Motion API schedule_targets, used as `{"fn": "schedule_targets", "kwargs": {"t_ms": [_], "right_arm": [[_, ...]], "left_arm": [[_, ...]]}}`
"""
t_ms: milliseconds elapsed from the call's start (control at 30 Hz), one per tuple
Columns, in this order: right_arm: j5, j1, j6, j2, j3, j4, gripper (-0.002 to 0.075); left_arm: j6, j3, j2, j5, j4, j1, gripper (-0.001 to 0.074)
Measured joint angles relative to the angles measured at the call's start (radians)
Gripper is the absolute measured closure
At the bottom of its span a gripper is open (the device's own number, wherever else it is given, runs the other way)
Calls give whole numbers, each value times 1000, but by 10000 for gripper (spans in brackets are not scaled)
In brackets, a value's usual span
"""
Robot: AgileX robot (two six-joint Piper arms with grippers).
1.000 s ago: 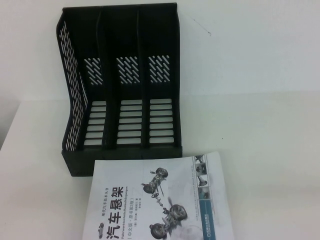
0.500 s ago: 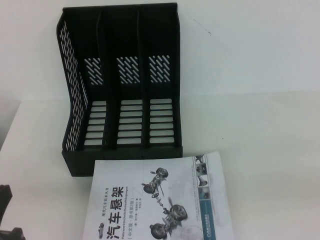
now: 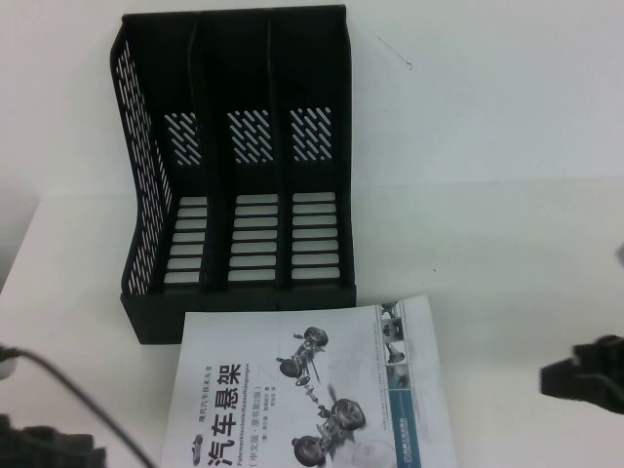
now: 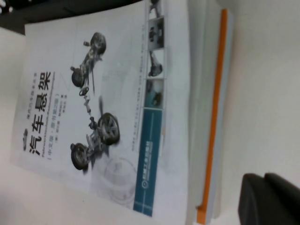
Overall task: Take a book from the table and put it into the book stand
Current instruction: Push book with right arm
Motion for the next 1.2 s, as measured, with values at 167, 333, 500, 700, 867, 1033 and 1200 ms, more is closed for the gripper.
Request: {"fn": "schedule_targets", "kwargs": {"t_ms": [167,333,500,700,867,1033,1200], "right_arm": [[-82,129,-10,133,-75,0,727],[-129,227,-7,279,-136,-25,727],[-135,284,26,381,-189,-53,727],[-141,314,54,436,-234,-98,727],[-130,320,154,448,-267,-194,727],[-113,323,273,448,-282,-364,727],[-102,323,296,448,-282,-381,727]], "left_arm": [[36,-110,210,91,-70,0,738],[50,-223,327,151,-91,11,738],[107,-330,346,225,-133,66,738],[149,-388,348,283,-155,142,738],[170,-390,348,310,-167,167,738],[184,-391,350,313,-161,168,738],[184,-391,350,305,-159,168,738]]}}
